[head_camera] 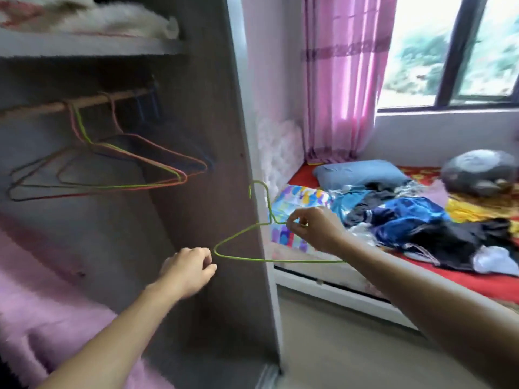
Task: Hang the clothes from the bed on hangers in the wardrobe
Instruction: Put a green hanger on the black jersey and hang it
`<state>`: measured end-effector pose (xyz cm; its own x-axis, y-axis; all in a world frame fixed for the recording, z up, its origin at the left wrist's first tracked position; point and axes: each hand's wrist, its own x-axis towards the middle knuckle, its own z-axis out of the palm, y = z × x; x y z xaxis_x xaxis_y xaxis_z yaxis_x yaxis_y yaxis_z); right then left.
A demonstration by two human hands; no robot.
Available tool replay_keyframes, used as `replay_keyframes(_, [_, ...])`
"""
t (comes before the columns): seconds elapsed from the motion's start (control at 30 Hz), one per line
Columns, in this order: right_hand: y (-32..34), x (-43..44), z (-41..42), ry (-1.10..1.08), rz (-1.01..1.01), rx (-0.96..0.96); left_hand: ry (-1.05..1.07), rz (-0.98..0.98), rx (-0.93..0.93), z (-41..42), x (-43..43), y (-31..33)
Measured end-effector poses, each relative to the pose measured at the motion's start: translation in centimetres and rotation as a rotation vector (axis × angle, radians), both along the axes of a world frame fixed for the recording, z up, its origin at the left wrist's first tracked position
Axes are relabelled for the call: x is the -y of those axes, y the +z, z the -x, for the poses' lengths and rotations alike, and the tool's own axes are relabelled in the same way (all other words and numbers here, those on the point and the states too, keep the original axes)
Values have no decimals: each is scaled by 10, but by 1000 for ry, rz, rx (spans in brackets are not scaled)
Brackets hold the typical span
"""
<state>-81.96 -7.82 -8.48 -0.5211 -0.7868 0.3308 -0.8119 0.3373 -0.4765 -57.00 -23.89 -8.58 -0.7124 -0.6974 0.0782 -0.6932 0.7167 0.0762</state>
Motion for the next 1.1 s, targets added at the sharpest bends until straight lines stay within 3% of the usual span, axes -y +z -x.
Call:
replay_keyframes(0.17, [-47,-128,95,-245,-100,35,-229,-77,124,119,-80,-44])
replay_keyframes(0.4, [-88,-309,237,-526,-105,202,-427,-164,186,318,-202,-85])
replay_keyframes(0.57, [-98,-402,316,-693,-80,260,-553,-268,206,415,-279,-109])
replay_keyframes(0.8, [-131,-441,403,-853,15,349,-643,-277,290,528,-291,-136])
replay_keyframes(1.1, [-183,-408,581,-1021,0,398,-657,-338,409,711,-235,-196])
